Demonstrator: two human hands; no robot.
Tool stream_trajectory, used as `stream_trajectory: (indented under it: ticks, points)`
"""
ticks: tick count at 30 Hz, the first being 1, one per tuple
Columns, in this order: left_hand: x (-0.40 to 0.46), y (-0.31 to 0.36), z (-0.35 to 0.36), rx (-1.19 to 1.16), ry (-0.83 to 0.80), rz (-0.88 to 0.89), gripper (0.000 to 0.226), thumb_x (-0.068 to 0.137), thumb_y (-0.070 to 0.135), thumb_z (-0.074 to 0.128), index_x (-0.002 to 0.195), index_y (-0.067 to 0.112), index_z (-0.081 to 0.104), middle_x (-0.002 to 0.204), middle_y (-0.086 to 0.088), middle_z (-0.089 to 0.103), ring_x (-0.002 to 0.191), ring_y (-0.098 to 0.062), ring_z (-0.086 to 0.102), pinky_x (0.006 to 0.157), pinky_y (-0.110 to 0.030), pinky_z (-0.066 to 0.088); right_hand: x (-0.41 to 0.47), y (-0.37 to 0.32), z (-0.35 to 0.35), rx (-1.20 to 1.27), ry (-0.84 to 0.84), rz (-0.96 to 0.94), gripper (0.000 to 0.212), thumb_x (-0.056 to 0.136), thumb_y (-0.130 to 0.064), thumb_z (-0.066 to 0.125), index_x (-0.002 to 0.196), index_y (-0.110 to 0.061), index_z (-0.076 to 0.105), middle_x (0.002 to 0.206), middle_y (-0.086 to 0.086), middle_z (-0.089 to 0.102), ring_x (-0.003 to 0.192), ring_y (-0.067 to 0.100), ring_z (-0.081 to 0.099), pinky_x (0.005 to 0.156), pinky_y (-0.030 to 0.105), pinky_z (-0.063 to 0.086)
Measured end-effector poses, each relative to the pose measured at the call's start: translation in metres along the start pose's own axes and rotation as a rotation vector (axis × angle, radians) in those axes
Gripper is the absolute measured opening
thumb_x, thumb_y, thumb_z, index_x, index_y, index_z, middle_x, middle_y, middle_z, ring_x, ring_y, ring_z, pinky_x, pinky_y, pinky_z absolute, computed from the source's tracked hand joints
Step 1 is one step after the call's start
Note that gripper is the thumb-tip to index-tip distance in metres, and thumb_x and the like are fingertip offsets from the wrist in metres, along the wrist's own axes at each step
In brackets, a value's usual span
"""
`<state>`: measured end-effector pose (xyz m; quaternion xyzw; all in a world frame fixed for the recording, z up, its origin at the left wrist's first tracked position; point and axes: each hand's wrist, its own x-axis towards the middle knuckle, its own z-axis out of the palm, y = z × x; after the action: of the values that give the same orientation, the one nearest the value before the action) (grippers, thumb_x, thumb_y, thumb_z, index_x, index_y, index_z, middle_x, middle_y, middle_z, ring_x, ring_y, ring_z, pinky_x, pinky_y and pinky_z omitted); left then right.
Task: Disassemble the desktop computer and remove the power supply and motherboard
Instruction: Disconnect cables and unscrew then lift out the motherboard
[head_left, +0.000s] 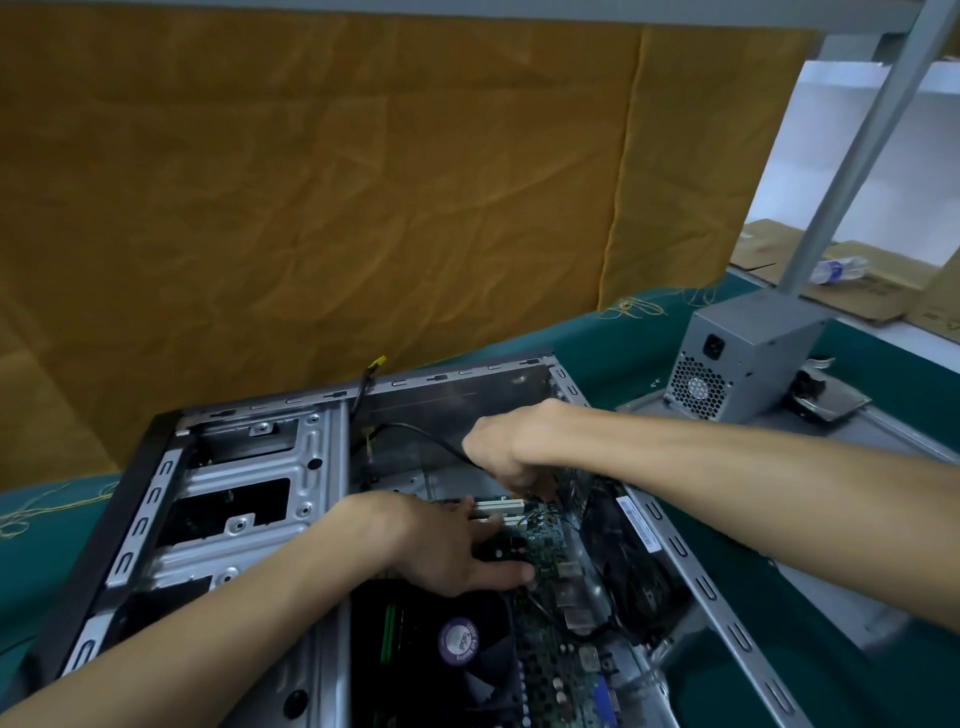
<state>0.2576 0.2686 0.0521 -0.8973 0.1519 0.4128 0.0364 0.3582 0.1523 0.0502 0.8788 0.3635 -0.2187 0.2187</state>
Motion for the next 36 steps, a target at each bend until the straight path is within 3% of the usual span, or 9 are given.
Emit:
stream_trajectory:
  ticks: [4,9,18,24,28,36]
  points:
    - [0.001,-0.001,0.001,0.000,0.006,0.006,0.095,0.080,0.093,0.018,0.159,0.045,-0.005,0.168,0.006,-0.017,0.156,-0.026,0.012,0.123,-0.046,0.017,0.001,0.001,-0.003,-0.040,-0.042,0.007,0.036,0.083,0.000,0.075,0.058,-0.009,0.051,0.066,0.009,0.059,0.057,0.024,0.050,0.049,0.030,0.040]
    - [0.001,0.000,0.000,-0.004,-0.005,-0.002,0.095,0.081,0.093,0.019,0.159,0.044,-0.006,0.168,0.006,-0.017,0.157,-0.025,0.008,0.123,-0.046,0.015,0.005,-0.009,-0.002,-0.068,-0.020,0.005,0.031,0.078,0.006,0.076,0.061,-0.008,0.055,0.075,0.011,0.063,0.056,0.023,0.050,0.047,0.030,0.039]
    - [0.001,-0.001,-0.001,-0.003,-0.017,0.003,0.095,0.081,0.093,0.019,0.159,0.044,-0.007,0.168,0.007,-0.018,0.157,-0.025,0.006,0.124,-0.047,0.014,0.009,-0.007,0.000,-0.017,-0.018,0.010,0.026,0.080,0.005,0.074,0.063,-0.006,0.057,0.073,0.012,0.061,0.058,0.024,0.050,0.049,0.031,0.039]
    - [0.001,-0.002,0.000,-0.007,-0.006,0.012,0.096,0.081,0.093,0.018,0.159,0.045,-0.006,0.168,0.006,-0.017,0.157,-0.024,0.004,0.124,-0.048,0.013,0.001,0.004,0.002,0.037,0.009,-0.002,0.037,0.078,0.011,0.067,0.057,-0.008,0.044,0.065,0.011,0.046,0.064,0.022,0.043,0.056,0.034,0.036]
    - [0.002,-0.002,-0.003,0.002,-0.028,0.004,0.096,0.080,0.094,0.019,0.159,0.046,-0.007,0.168,0.007,-0.018,0.157,-0.025,0.009,0.122,-0.047,0.017,0.006,-0.011,-0.001,-0.021,0.003,0.013,0.027,0.080,0.009,0.070,0.063,-0.006,0.054,0.077,0.011,0.062,0.057,0.026,0.052,0.045,0.028,0.038]
    - [0.003,-0.002,0.000,0.009,-0.005,0.008,0.097,0.080,0.094,0.018,0.160,0.043,-0.005,0.169,0.005,-0.016,0.157,-0.024,0.007,0.122,-0.046,0.016,0.002,-0.007,0.002,0.024,0.040,0.028,0.033,0.077,0.014,0.066,0.059,-0.007,0.047,0.065,0.010,0.051,0.060,0.026,0.049,0.051,0.033,0.037]
